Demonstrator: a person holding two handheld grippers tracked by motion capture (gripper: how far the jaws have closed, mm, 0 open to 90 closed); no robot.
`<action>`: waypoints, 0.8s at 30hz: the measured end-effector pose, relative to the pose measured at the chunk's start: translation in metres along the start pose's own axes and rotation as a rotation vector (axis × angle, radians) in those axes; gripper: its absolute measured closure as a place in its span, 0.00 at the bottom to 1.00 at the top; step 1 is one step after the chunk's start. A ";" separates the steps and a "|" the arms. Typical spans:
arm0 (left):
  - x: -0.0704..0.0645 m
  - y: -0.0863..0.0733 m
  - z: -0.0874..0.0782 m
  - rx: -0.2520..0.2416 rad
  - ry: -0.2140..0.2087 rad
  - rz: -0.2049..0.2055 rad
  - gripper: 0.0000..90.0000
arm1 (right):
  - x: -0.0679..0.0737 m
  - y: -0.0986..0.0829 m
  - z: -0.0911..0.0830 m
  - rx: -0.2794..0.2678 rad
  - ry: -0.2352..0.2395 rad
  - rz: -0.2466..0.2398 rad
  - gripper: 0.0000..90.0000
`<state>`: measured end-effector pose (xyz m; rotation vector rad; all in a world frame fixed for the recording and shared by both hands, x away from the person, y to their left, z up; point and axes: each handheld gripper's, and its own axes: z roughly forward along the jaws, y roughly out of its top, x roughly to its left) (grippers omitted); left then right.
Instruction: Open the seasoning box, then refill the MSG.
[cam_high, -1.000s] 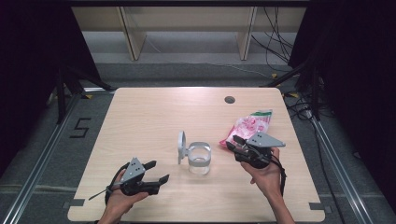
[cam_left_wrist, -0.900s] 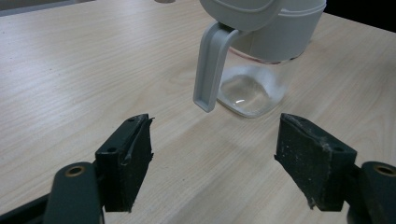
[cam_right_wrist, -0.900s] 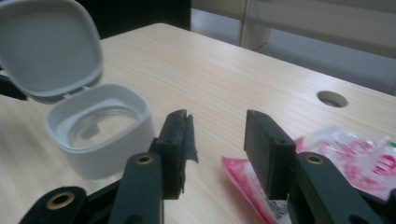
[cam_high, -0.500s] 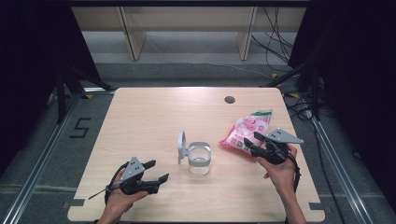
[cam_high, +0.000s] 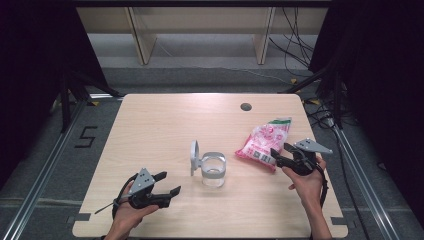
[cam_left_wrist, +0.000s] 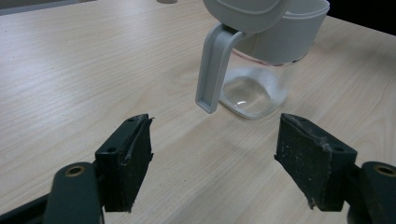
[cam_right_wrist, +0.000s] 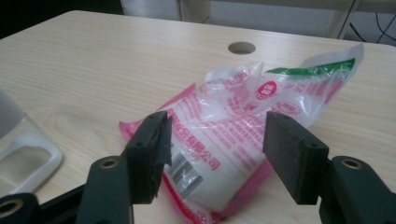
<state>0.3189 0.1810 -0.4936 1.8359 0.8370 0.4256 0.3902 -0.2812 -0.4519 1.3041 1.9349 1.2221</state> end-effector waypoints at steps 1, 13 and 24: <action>0.000 0.000 0.000 0.001 0.000 0.001 0.29 | -0.002 -0.002 0.001 0.006 -0.009 0.026 0.44; -0.001 -0.001 0.000 0.005 -0.003 0.005 0.29 | -0.016 -0.007 0.008 0.066 -0.011 0.041 0.38; -0.002 -0.001 0.001 0.000 -0.008 -0.005 0.29 | -0.034 -0.010 0.018 0.070 -0.026 0.098 0.35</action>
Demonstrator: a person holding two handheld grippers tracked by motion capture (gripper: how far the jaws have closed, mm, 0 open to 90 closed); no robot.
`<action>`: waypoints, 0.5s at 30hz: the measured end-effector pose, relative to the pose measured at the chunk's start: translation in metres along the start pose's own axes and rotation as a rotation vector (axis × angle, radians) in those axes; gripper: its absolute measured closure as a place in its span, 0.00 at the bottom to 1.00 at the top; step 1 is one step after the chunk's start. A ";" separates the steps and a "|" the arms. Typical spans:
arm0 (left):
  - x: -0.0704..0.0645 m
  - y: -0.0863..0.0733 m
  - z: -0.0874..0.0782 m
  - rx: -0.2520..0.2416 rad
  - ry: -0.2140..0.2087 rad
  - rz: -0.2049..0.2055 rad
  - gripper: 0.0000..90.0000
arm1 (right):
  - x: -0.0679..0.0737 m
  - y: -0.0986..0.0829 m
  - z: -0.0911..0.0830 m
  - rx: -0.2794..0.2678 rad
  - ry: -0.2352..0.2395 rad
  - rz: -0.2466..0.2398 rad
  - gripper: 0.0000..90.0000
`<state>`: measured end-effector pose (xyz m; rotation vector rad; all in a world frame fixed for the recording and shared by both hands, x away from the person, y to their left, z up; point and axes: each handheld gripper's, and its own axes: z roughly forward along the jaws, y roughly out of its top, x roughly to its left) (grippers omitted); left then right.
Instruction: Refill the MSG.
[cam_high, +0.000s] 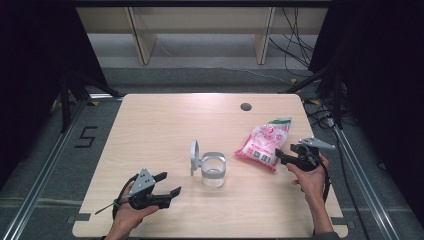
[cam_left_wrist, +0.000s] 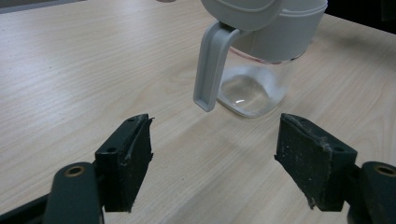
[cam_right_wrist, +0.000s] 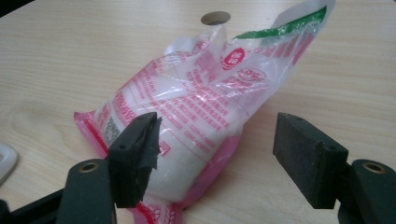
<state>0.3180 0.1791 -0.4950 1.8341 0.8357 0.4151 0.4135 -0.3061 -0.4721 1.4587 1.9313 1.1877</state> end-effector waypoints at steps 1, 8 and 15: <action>0.000 0.000 0.000 -0.002 -0.001 -0.001 0.29 | -0.003 0.000 0.002 0.003 0.006 0.014 0.35; 0.001 0.001 -0.002 0.002 0.010 0.003 0.29 | -0.008 0.008 0.016 0.006 -0.006 0.052 0.32; 0.003 0.001 -0.003 0.000 0.016 -0.007 0.29 | -0.006 0.015 0.028 0.031 0.004 0.099 0.33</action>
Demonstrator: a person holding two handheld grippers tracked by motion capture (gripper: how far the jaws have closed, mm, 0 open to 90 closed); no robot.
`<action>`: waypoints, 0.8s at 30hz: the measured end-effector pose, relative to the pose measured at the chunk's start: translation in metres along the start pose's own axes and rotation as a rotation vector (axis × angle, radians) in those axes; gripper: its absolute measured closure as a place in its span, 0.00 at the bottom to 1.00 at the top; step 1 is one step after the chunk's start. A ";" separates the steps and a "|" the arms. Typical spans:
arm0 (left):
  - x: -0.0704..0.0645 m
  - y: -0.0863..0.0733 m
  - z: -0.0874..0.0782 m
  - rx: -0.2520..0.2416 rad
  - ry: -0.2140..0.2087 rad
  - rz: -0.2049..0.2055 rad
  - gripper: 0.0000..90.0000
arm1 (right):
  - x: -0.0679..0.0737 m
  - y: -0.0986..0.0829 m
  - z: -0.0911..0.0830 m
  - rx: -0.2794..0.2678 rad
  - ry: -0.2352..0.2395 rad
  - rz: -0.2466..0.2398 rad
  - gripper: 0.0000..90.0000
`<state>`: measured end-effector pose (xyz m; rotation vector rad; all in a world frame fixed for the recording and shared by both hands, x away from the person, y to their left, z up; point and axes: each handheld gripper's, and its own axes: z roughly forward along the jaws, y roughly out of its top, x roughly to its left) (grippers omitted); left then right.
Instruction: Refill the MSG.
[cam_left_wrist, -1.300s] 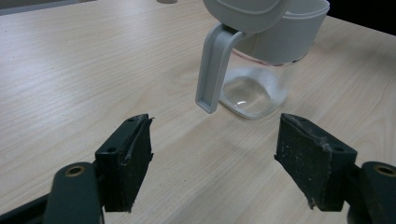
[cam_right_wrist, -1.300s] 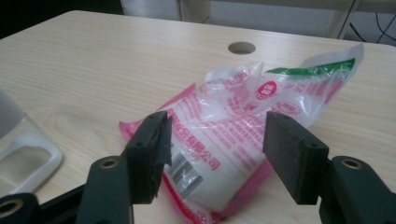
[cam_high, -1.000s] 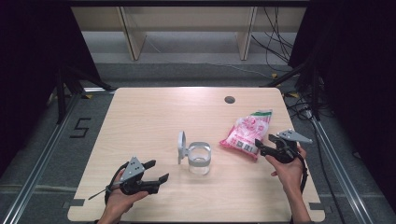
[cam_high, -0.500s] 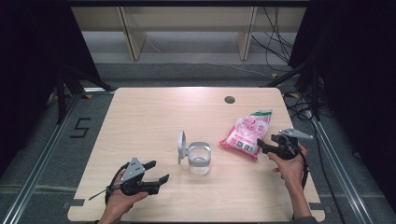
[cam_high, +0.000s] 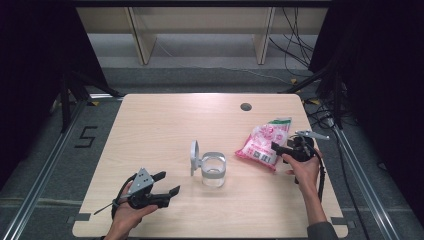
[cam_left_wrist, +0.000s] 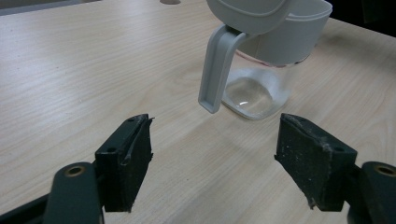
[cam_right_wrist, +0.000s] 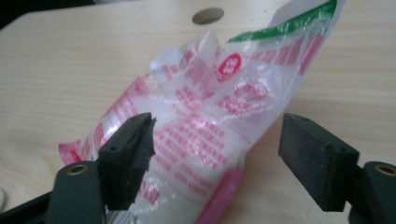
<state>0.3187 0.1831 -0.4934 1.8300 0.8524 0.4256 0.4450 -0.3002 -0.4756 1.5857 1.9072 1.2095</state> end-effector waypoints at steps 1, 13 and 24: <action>-0.001 0.000 0.001 -0.006 0.000 -0.007 0.29 | -0.001 0.001 0.003 -0.012 -0.001 -0.010 0.34; -0.002 0.000 0.001 0.000 0.005 -0.005 0.29 | -0.008 0.000 0.021 0.014 -0.027 0.076 0.40; -0.001 0.000 0.001 -0.011 0.003 -0.004 0.29 | -0.007 -0.002 0.027 0.036 -0.036 0.037 0.75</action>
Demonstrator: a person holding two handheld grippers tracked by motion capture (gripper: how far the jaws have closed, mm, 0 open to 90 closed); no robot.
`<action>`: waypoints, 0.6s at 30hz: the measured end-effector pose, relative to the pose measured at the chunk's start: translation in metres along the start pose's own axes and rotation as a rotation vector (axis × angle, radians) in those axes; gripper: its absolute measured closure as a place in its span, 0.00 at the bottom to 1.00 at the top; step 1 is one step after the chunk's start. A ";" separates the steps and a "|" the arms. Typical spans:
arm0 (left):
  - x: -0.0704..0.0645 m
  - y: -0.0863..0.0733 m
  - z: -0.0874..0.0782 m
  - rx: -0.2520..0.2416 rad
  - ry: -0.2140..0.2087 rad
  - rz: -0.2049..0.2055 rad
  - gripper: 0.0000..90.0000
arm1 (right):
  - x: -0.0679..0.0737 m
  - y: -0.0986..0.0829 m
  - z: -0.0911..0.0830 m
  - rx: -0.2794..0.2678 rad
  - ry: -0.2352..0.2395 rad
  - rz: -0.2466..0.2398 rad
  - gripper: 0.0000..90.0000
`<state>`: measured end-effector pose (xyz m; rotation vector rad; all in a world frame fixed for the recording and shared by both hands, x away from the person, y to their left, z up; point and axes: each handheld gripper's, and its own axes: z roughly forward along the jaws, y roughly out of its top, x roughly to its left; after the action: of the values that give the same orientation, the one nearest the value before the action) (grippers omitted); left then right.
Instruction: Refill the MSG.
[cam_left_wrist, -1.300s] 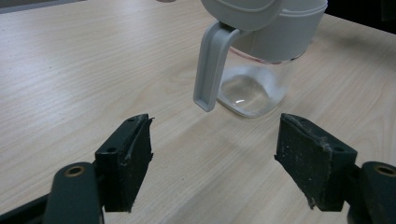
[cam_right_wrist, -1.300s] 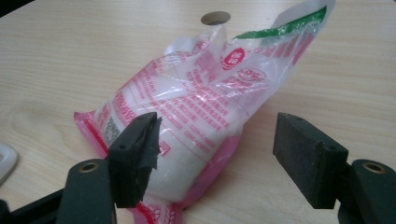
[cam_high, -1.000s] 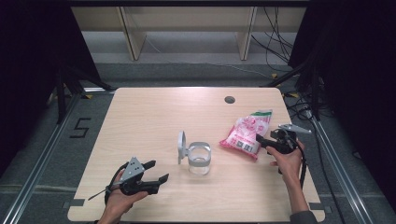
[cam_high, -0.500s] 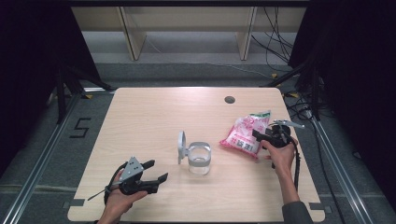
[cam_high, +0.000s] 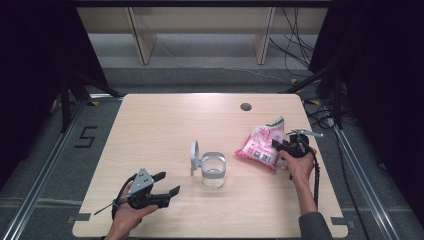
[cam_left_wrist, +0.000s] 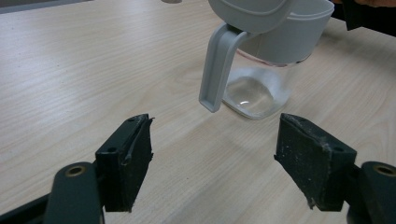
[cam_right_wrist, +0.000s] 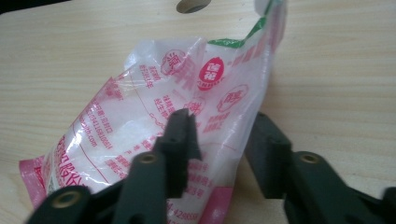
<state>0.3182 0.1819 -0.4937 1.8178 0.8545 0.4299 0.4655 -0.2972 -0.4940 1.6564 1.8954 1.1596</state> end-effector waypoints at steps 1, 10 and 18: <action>0.002 0.001 0.000 0.001 -0.009 0.031 0.29 | 0.001 0.000 -0.001 0.008 -0.007 0.004 0.79; 0.000 0.000 -0.001 0.003 0.002 -0.001 0.29 | 0.001 -0.002 -0.006 0.031 -0.002 -0.046 0.97; -0.001 0.001 -0.002 -0.002 -0.003 -0.007 0.29 | 0.003 -0.014 -0.022 0.022 0.000 -0.079 0.98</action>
<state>0.3169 0.1822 -0.4921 1.8126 0.8581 0.4228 0.4397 -0.3020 -0.4908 1.5778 1.9618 1.1116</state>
